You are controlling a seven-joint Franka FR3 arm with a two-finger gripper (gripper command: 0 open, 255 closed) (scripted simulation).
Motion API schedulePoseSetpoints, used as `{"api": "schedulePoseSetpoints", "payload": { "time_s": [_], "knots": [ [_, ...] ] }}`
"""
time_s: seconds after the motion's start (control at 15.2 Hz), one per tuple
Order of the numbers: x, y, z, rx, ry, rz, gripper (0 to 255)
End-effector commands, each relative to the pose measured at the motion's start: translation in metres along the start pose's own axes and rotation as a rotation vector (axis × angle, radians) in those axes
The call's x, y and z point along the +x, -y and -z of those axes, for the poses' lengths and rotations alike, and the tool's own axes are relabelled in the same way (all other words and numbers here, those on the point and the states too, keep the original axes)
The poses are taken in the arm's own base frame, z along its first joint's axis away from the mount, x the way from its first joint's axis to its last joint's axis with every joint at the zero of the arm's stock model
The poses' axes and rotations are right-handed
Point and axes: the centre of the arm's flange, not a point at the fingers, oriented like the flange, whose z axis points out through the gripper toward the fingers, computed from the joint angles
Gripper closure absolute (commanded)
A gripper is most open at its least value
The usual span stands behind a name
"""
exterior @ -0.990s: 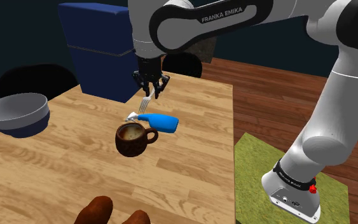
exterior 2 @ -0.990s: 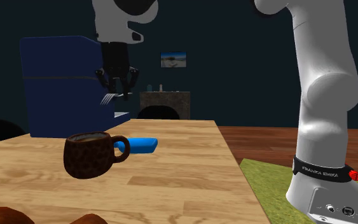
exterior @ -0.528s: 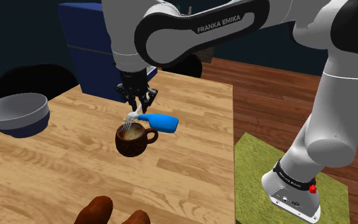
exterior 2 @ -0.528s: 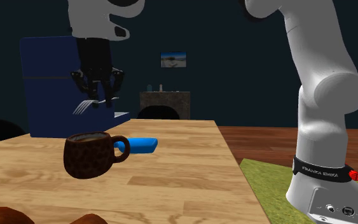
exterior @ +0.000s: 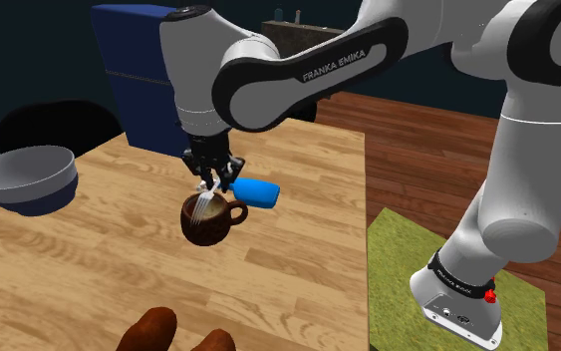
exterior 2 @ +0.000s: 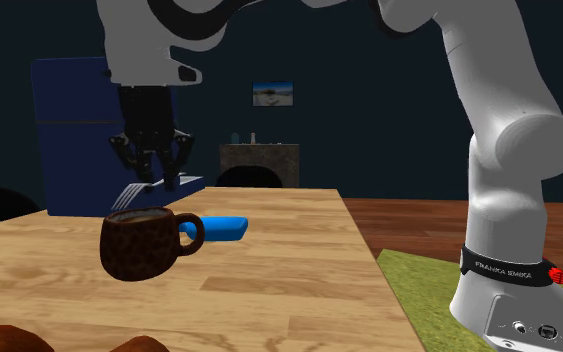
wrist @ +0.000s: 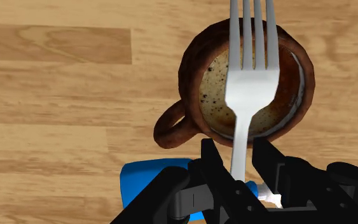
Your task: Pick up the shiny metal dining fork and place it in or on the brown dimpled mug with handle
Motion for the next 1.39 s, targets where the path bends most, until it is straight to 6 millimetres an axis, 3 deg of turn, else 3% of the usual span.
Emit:
{"api": "schedulePoseSetpoints", "payload": {
  "time_s": [0.0,0.53,0.59,0.92,1.19,1.32],
  "knots": [
    [-0.002,0.001,-0.010,0.001,0.000,0.000,255],
    [-0.003,0.001,-0.013,0.001,0.000,0.000,255],
    [-0.003,0.001,-0.013,0.001,0.000,0.000,0],
    [-0.003,0.001,-0.013,0.001,0.000,0.000,0],
    [-0.003,0.001,0.036,0.001,0.000,0.000,0],
    [-0.003,0.001,0.036,0.001,0.000,0.000,0]
  ]
}}
